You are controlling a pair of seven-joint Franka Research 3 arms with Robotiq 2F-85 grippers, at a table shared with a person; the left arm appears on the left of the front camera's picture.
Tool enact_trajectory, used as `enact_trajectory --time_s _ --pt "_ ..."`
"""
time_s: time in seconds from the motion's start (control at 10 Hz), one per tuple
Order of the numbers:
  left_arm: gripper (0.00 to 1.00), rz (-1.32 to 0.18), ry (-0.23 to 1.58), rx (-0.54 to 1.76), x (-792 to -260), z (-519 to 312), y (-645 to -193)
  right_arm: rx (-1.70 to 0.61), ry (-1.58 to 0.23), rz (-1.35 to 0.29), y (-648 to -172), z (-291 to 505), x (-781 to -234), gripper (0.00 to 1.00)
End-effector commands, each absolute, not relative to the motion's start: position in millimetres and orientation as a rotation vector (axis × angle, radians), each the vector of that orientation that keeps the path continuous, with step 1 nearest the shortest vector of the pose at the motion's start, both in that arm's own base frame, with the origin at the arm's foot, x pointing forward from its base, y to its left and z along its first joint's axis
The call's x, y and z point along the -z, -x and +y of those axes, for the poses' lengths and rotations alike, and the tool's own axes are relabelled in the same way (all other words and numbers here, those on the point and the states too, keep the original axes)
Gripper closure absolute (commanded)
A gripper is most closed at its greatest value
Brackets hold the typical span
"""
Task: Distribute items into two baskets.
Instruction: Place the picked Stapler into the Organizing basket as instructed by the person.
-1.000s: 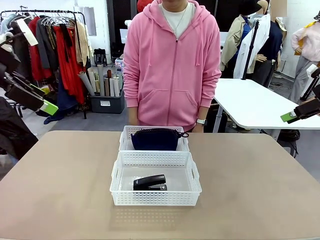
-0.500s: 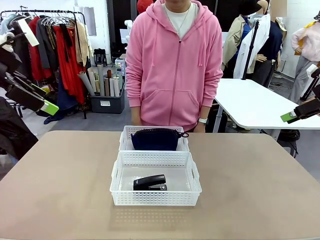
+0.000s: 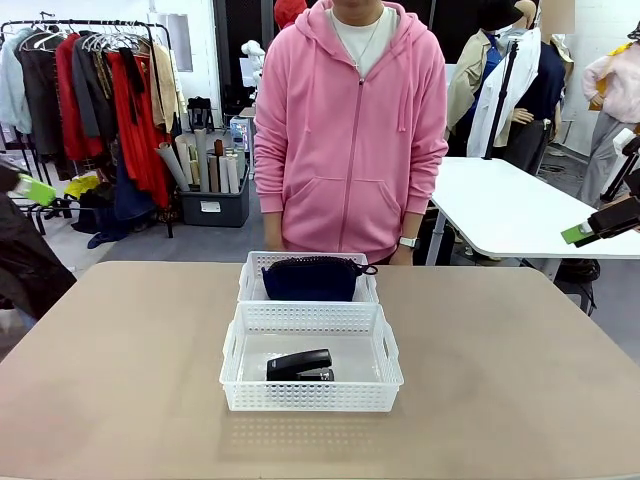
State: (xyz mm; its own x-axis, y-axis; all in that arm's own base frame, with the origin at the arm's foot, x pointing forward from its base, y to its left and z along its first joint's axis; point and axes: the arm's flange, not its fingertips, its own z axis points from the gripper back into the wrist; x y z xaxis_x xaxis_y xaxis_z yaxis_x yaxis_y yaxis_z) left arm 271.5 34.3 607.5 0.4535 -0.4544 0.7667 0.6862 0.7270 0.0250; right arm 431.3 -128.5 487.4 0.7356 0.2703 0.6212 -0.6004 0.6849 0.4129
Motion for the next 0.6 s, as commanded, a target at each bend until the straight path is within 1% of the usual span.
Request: enact_trajectory --time_s 0.0,0.2,0.5 --pt "0.0 -0.832 0.354 0.66 -593 61 -262 -0.516 -0.643 -0.555 -431 -129 -490 0.0" --pt "0.0 -0.864 0.368 0.638 -572 77 -261 -0.516 -0.643 -0.555 -431 -129 -490 0.0" --pt "0.0 -0.911 0.382 0.579 -559 103 -253 -0.516 -0.643 -0.555 -431 -129 -490 0.0"
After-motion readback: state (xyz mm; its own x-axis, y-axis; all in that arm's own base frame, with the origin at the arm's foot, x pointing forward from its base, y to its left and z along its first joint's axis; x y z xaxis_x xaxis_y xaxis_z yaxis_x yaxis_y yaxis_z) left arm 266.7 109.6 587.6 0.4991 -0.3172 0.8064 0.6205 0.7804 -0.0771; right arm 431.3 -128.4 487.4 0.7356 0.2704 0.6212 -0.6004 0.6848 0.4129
